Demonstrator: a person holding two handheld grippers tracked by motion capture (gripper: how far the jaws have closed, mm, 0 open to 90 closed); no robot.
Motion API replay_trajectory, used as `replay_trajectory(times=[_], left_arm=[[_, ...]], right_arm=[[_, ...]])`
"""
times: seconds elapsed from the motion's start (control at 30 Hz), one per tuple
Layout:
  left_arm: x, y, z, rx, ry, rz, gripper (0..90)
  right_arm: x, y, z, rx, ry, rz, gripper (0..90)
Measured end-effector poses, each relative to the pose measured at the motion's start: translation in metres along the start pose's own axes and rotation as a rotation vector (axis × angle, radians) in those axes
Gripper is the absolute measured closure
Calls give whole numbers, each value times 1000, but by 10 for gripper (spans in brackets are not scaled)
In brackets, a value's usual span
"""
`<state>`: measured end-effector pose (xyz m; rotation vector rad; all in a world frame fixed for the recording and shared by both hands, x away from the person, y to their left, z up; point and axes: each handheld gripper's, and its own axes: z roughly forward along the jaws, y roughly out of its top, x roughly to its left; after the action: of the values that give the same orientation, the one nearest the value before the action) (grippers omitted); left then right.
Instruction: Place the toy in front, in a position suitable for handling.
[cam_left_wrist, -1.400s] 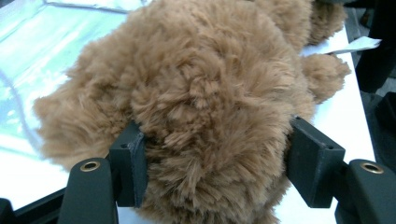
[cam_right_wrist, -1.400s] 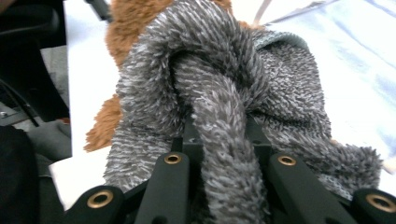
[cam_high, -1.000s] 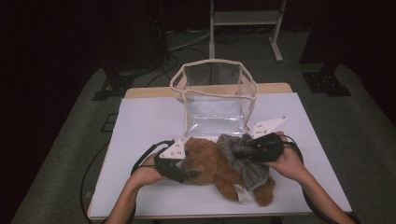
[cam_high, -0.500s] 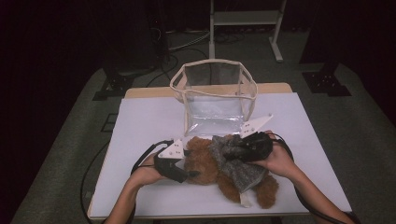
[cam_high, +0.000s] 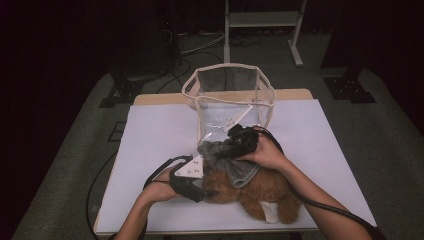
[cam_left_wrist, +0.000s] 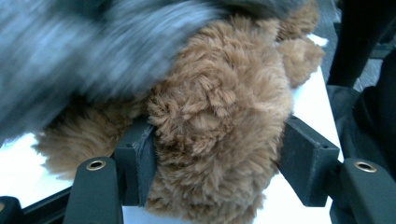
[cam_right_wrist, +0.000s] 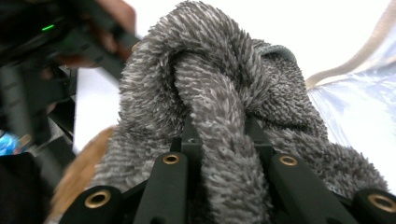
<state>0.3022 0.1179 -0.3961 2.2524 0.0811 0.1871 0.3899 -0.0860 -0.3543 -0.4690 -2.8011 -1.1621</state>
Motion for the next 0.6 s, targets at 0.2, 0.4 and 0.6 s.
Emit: replay_trajectory(times=[0.2,0.4,0.6], left_arm=[[6,-6,-2,-18,14,-25,343],[13,-8,-2,-31,49,-61,338],[16,-7,-2,-44,77,-76,330]], right_arm=[[-2,-5,-5,-3,-26,3,745],[25,-34,-47,-37,-65,-24,743],[61,-65,-70,-55,-101,-53,741]])
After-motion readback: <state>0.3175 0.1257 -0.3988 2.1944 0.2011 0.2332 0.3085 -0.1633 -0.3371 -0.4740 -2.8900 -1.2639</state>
